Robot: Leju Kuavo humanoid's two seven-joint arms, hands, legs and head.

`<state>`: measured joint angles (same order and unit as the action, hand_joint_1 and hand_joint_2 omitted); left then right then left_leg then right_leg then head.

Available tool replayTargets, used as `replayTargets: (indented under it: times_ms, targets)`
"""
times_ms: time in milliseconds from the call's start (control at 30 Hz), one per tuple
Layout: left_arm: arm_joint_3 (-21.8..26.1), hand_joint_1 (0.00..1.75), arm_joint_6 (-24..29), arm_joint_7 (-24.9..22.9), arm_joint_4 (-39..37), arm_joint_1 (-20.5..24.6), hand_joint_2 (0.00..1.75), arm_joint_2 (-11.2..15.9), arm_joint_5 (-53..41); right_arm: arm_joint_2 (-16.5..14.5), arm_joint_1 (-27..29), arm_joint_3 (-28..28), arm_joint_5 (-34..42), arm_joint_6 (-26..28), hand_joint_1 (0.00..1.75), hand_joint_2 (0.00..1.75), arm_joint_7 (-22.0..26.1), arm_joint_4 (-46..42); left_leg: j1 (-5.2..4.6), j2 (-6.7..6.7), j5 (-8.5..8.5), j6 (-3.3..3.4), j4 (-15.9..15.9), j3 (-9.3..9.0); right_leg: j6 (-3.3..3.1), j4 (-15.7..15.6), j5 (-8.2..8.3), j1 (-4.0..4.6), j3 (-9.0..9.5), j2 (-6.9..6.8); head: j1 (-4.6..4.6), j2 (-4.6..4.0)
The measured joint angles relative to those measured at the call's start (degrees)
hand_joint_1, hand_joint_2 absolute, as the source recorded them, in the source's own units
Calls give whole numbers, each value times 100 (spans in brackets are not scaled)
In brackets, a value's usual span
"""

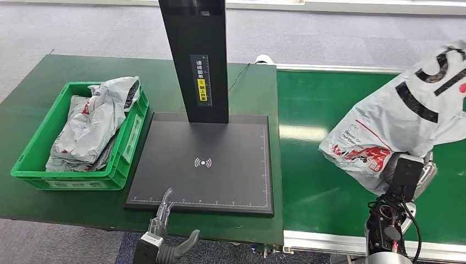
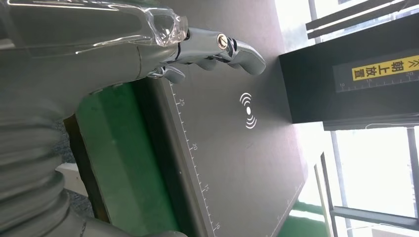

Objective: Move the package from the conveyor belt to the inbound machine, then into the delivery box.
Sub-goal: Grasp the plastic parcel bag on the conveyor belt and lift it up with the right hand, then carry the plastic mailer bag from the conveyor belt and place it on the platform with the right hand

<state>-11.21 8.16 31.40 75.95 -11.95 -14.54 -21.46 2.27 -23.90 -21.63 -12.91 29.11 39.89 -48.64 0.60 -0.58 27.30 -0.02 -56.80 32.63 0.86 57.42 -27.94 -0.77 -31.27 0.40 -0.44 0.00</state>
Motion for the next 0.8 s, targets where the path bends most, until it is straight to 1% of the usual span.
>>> replayTargets:
  times_ms: [67,167,267,367,533,667,800]
  targets:
    - [-13,0,25,7,-13,-1,175,3,22,-103,289,254,393,-107,175,175,10,-616,0,3,1,-1,1,1,-1,0,0,0,-3,1,-1,0]
    - [-43,0,29,33,-42,1,175,11,41,-251,614,664,689,-445,175,175,13,-1301,1,6,2,-2,2,1,-1,0,-1,1,-4,2,-1,0]
    - [-71,0,23,55,-68,9,175,17,49,-397,807,1108,773,-853,175,175,13,-1667,2,6,1,-2,2,0,-2,0,-1,2,-4,2,0,0]
    - [-93,0,-2,56,-103,28,175,18,50,-554,909,1616,734,-1203,175,175,13,-1785,2,7,0,-2,3,-1,-2,1,-1,3,-3,3,0,0]
    - [-136,0,-46,56,-184,109,175,33,47,-767,919,2420,499,-1721,175,175,-56,-1610,2,6,0,-3,3,2,-2,1,-1,2,-4,3,1,0]
    - [-220,0,-93,57,-310,197,175,81,60,-806,733,3057,139,-2197,175,175,-354,-1010,2,6,-1,-2,3,3,-2,1,-2,2,-6,0,1,0]
    - [-274,0,-97,57,-428,250,175,121,91,-838,428,3425,-24,-2501,175,175,-543,-348,2,3,-2,-2,3,6,-1,2,-1,2,-6,-4,1,0]
